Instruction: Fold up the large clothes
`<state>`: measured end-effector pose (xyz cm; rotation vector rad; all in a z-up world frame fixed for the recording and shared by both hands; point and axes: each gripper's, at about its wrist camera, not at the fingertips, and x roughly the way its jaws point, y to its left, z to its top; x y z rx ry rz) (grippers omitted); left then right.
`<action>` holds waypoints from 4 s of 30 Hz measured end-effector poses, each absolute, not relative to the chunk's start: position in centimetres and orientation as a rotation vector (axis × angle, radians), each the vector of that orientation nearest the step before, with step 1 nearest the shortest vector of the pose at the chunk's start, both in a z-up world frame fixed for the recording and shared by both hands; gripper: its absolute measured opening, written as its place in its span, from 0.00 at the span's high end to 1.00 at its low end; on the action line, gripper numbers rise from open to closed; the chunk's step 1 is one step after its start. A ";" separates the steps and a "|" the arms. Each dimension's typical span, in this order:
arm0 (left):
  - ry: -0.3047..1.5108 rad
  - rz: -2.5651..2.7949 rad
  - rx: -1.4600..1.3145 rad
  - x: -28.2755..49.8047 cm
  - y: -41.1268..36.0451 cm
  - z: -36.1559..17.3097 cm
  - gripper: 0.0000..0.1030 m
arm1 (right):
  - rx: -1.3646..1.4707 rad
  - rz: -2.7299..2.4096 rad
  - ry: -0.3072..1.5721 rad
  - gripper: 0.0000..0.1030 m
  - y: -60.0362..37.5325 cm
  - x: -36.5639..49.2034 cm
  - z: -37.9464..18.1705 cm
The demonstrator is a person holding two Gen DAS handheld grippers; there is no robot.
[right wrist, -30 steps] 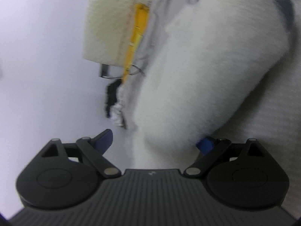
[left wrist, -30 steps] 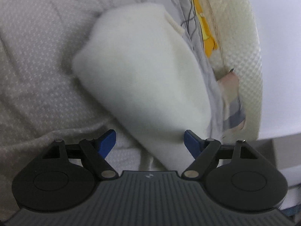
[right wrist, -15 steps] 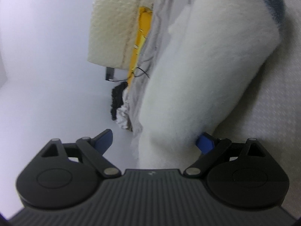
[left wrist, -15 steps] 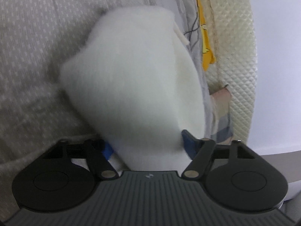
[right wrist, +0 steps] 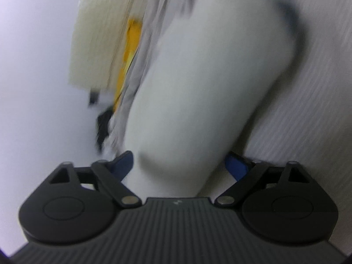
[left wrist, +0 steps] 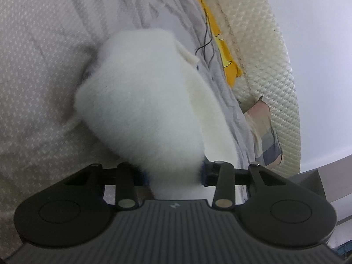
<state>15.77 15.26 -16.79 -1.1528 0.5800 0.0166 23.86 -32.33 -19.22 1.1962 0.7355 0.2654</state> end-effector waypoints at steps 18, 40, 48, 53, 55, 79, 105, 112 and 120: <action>0.448 -0.027 -0.878 10.0 13.0 -9.5 0.58 | 1.071 0.319 0.585 0.62 -35.3 19.0 -15.1; 0.504 -0.119 -0.849 -1.2 10.4 -6.9 0.50 | 0.959 0.322 0.466 0.60 -37.0 8.4 -12.1; 0.500 -0.168 -0.899 1.4 11.3 -6.1 0.41 | 1.006 0.357 0.472 0.49 -37.4 9.8 -11.4; 0.513 -0.164 -0.871 5.1 11.5 -5.1 0.40 | 1.016 0.377 0.490 0.46 -37.1 12.7 -10.5; 0.524 -0.132 -0.851 7.0 11.5 -4.9 0.40 | 1.007 0.390 0.509 0.45 -36.8 14.5 -10.2; 0.660 -0.045 -0.575 28.7 12.9 -12.3 0.39 | 0.568 0.356 0.687 0.50 -30.8 31.6 -14.1; 0.596 -0.147 -0.205 19.7 5.6 -9.1 0.37 | 0.254 0.388 0.558 0.46 -27.2 24.0 -10.7; 0.619 -0.095 -0.123 18.0 4.0 -10.3 0.37 | 0.155 0.369 0.598 0.47 -24.4 22.4 -12.0; 0.694 -0.070 -0.140 20.3 4.0 -12.6 0.36 | 0.126 0.347 0.659 0.44 -23.1 24.4 -14.1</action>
